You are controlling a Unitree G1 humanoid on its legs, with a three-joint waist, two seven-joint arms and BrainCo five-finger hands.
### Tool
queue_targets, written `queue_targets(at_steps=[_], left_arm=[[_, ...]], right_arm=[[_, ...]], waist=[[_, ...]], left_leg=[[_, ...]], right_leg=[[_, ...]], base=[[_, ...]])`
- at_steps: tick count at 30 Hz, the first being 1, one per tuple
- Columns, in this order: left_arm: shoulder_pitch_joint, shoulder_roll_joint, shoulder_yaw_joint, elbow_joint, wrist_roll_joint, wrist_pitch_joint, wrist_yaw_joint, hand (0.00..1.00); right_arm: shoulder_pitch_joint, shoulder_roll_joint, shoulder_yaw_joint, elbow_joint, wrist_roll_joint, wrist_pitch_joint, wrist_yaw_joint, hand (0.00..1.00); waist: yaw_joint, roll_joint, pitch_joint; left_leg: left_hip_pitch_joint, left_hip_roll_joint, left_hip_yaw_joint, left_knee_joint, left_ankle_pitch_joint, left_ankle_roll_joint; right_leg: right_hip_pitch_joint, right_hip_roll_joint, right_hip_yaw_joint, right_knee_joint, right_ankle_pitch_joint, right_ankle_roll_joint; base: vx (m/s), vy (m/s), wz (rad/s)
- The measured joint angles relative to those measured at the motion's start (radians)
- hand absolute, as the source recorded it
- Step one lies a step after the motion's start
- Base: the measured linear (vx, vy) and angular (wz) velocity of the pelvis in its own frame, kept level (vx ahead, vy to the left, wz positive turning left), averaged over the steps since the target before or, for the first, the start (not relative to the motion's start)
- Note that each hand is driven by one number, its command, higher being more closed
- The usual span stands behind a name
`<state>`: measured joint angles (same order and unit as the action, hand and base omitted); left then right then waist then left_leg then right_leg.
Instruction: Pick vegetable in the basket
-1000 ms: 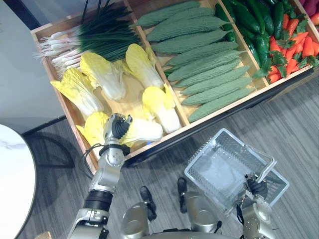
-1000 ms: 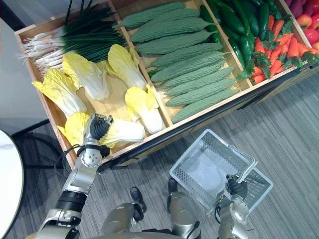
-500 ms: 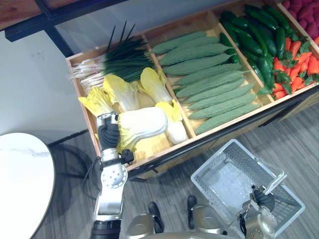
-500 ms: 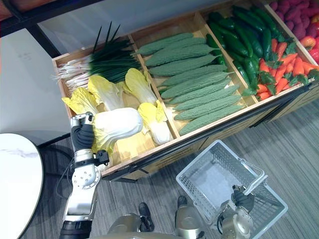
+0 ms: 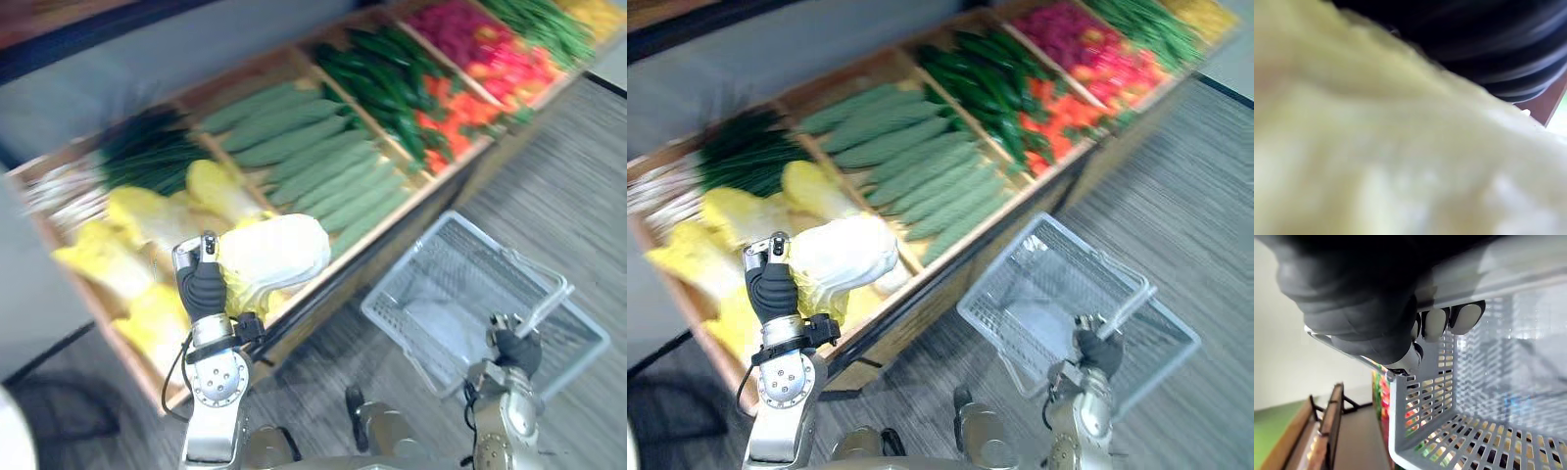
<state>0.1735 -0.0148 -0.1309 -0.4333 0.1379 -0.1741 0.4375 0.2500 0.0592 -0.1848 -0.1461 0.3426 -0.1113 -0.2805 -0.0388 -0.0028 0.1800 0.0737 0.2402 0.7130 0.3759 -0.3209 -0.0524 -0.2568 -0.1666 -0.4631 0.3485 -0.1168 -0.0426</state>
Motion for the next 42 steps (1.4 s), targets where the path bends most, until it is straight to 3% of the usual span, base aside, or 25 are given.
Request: queue_targets(at_steps=[1, 2, 3, 5, 6, 7, 8, 9, 10, 11, 12, 14, 15, 16, 17, 19, 21, 25, 31, 41, 42], left_arm=[[-0.007, 0.0, 0.012, 0.004, 0.0, -0.002, -0.001, 1.0], [-0.031, 0.0, 0.035, 0.017, -0.001, -0.007, 0.001, 1.0], [-0.063, -0.001, 0.051, 0.047, -0.004, -0.007, 0.001, 1.0], [-0.106, -0.003, 0.044, 0.11, -0.01, -0.005, -0.004, 1.0], [-0.13, -0.003, 0.028, 0.161, -0.011, -0.004, -0.012, 1.0], [-0.134, -0.002, 0.018, 0.179, -0.012, -0.004, -0.019, 1.0], [-0.134, -0.001, 0.005, 0.204, -0.016, -0.004, -0.026, 1.0], [-0.134, 0.007, -0.007, 0.232, -0.025, -0.004, -0.032, 1.0], [-0.143, 0.006, -0.034, 0.261, -0.044, -0.003, -0.045, 1.0], [-0.149, 0.007, -0.044, 0.272, -0.047, -0.003, -0.047, 1.0], [-0.155, 0.009, -0.055, 0.288, -0.05, 0.001, -0.05, 1.0], [-0.152, 0.013, -0.056, 0.31, -0.047, 0.012, -0.067, 1.0], [-0.152, 0.012, -0.055, 0.313, -0.044, 0.014, -0.067, 1.0], [-0.152, 0.009, -0.055, 0.315, -0.04, 0.016, -0.067, 1.0], [-0.153, 0.018, -0.06, 0.338, -0.02, 0.02, -0.069, 1.0], [-0.169, 0.031, -0.06, 0.353, 0.029, 0.033, -0.081, 1.0], [-0.178, 0.041, -0.059, 0.374, 0.099, 0.049, -0.087, 1.0], [-0.177, 0.048, -0.06, 0.436, 0.178, 0.086, -0.089, 1.0], [-0.178, 0.059, -0.085, 0.494, 0.26, 0.113, -0.146, 1.0], [-0.185, 0.097, -0.215, 0.635, 0.41, 0.129, -0.216, 1.0], [-0.191, 0.096, -0.229, 0.65, 0.428, 0.134, -0.22, 0.0]], right_arm=[[-0.024, -0.004, 0.002, 0.018, -0.003, 0.0, 0.0, 1.0], [-0.079, -0.02, 0.006, 0.06, -0.022, 0.0, 0.003, 1.0], [-0.131, -0.039, 0.014, 0.097, -0.035, 0.001, 0.013, 1.0], [-0.16, -0.061, 0.026, 0.116, -0.045, 0.005, 0.027, 1.0], [-0.169, -0.076, 0.047, 0.123, -0.059, 0.013, 0.043, 1.0], [-0.168, -0.082, 0.055, 0.123, -0.061, 0.014, 0.048, 1.0], [-0.166, -0.091, 0.067, 0.123, -0.065, 0.016, 0.049, 1.0], [-0.165, -0.1, 0.073, 0.123, -0.071, 0.018, 0.049, 1.0], [-0.17, -0.111, 0.074, 0.123, -0.077, 0.017, 0.048, 1.0], [-0.173, -0.116, 0.069, 0.123, -0.077, 0.017, 0.047, 1.0], [-0.178, -0.126, 0.067, 0.123, -0.078, 0.016, 0.048, 1.0], [-0.18, -0.144, 0.07, 0.131, -0.079, 0.017, 0.071, 1.0], [-0.18, -0.147, 0.072, 0.136, -0.078, 0.017, 0.074, 1.0], [-0.178, -0.157, 0.075, 0.141, -0.078, 0.018, 0.08, 1.0], [-0.171, -0.151, 0.087, 0.16, -0.077, 0.022, 0.091, 1.0], [-0.167, -0.149, 0.091, 0.159, -0.073, 0.023, 0.114, 1.0], [-0.161, -0.149, 0.107, 0.16, -0.052, 0.033, 0.145, 1.0], [-0.123, -0.15, 0.184, 0.157, 0.013, 0.043, 0.208, 1.0], [-0.097, -0.166, 0.284, 0.085, 0.1, 0.051, 0.302, 1.0], [-0.078, -0.172, 0.43, 0.077, 0.241, 0.055, 0.327, 1.0], [-0.075, -0.175, 0.442, 0.077, 0.253, 0.055, 0.327, 1.0]], waist=[[-0.002, 0.004, -0.001], [-0.001, 0.007, -0.004], [-0.001, 0.008, -0.004], [-0.008, 0.021, -0.005], [-0.009, 0.033, -0.003], [-0.008, 0.04, -0.002], [-0.009, 0.049, 0.001], [-0.005, 0.055, 0.001], [-0.006, 0.062, -0.001], [-0.006, 0.061, -0.001], [-0.001, 0.055, 0.003], [0.008, 0.051, 0.005], [0.011, 0.056, 0.004], [0.015, 0.08, 0.002], [0.011, 0.063, 0.004], [-0.009, 0.051, -0.001], [-0.007, 0.047, -0.002], [-0.009, 0.042, -0.006], [-0.006, 0.036, -0.011], [-0.002, 0.024, -0.078], [-0.003, 0.024, -0.078]], left_leg=[[0.013, 0.005, 0.015, -0.011, 0.0, 0.0], [0.031, 0.006, 0.048, -0.035, 0.0, 0.0], [0.046, 0.006, 0.074, -0.044, -0.001, 0.0], [0.06, 0.031, 0.092, -0.007, -0.001, 0.001], [0.062, 0.104, 0.08, 0.142, 0.002, 0.016], [0.058, 0.141, 0.067, 0.227, 0.015, 0.044], [0.04, 0.19, 0.022, 0.352, 0.062, 0.125], [0.005, 0.211, -0.066, 0.479, 0.125, 0.176], [-0.078, 0.163, -0.218, 0.564, 0.065, 0.119], [-0.121, 0.125, -0.285, 0.574, 0.035, 0.103], [-0.188, 0.045, -0.392, 0.538, -0.014, 0.093], [-0.271, -0.076, -0.555, 0.335, -0.04, 0.055], [-0.271, -0.09, -0.58, 0.247, -0.02, 0.025], [-0.267, -0.087, -0.606, 0.08, 0.095, 0.005], [-0.226, -0.102, -0.564, 0.059, 0.12, 0.02], [-0.198, -0.136, -0.535, 0.014, 0.126, 0.031], [-0.173, -0.154, -0.506, -0.025, 0.128, 0.035], [-0.081, -0.156, -0.491, -0.123, 0.13, 0.038], [-0.022, -0.152, -0.482, -0.239, 0.159, 0.036], [0.025, -0.171, -0.464, -0.236, 0.169, 0.047], [0.026, -0.175, -0.464, -0.223, 0.169, 0.047]], right_leg=[[0.01, -0.018, -0.078, 0.002, 0.002, -0.018], [0.017, -0.048, -0.22, 0.016, 0.002, -0.022], [0.008, -0.04, -0.259, 0.02, 0.006, -0.023], [-0.006, 0.01, -0.186, 0.013, 0.008, -0.027], [0.014, 0.066, -0.124, -0.004, 0.006, -0.031], [0.032, 0.092, -0.099, -0.016, 0.005, -0.033], [0.071, 0.13, -0.062, -0.041, 0.003, -0.035], [0.114, 0.153, -0.014, -0.078, 0.004, -0.036], [0.145, 0.165, 0.045, -0.114, 0.001, -0.038], [0.156, 0.165, 0.074, -0.131, 0.002, -0.037], [0.181, 0.158, 0.133, -0.159, 0.008, -0.029], [0.22, 0.123, 0.221, -0.166, 0.032, 0.019], [0.22, 0.118, 0.233, -0.157, 0.03, 0.032], [0.222, 0.128, 0.263, -0.14, 0.022, 0.054], [0.234, 0.109, 0.311, -0.141, 0.02, 0.081], [0.237, 0.079, 0.329, -0.172, 0.035, 0.088], [0.255, 0.063, 0.337, -0.219, 0.06, 0.112], [0.303, 0.067, 0.356, -0.246, 0.075, 0.096], [0.303, 0.086, 0.361, -0.25, 0.093, 0.078], [0.35, 0.075, 0.379, -0.27, 0.145, 0.069], [0.358, 0.069, 0.378, -0.267, 0.145, 0.069]], base=[[0.11, -0.125, -1.64], [0.15, -0.25, -1.84], [0.13, -0.22, -1.77], [0.17, -0.176, -1.43], [0.3, -0.19, -1.48], [0.27, -0.133, -1.58], [0.28, -0.08, -1.35], [0.25, -0.003, -1.57], [0.33, 0.072, -1.34], [0.28, 0.122, -1.26], [0.29, 0.163, -1.13], [0.3, 0.219, -1.36], [0.25, 0.242, -1.25], [0.19, 0.216, -1.07], [0.25, 0.258, -0.81], [0.27, 0.248, -0.4], [0.19, 0.153, -0.28], [0.14, 0.037, -0.11], [0.09, 0.003, -0.04], [0.11, 0.063, -0.03], [0.11, 0.028, 0.05]])
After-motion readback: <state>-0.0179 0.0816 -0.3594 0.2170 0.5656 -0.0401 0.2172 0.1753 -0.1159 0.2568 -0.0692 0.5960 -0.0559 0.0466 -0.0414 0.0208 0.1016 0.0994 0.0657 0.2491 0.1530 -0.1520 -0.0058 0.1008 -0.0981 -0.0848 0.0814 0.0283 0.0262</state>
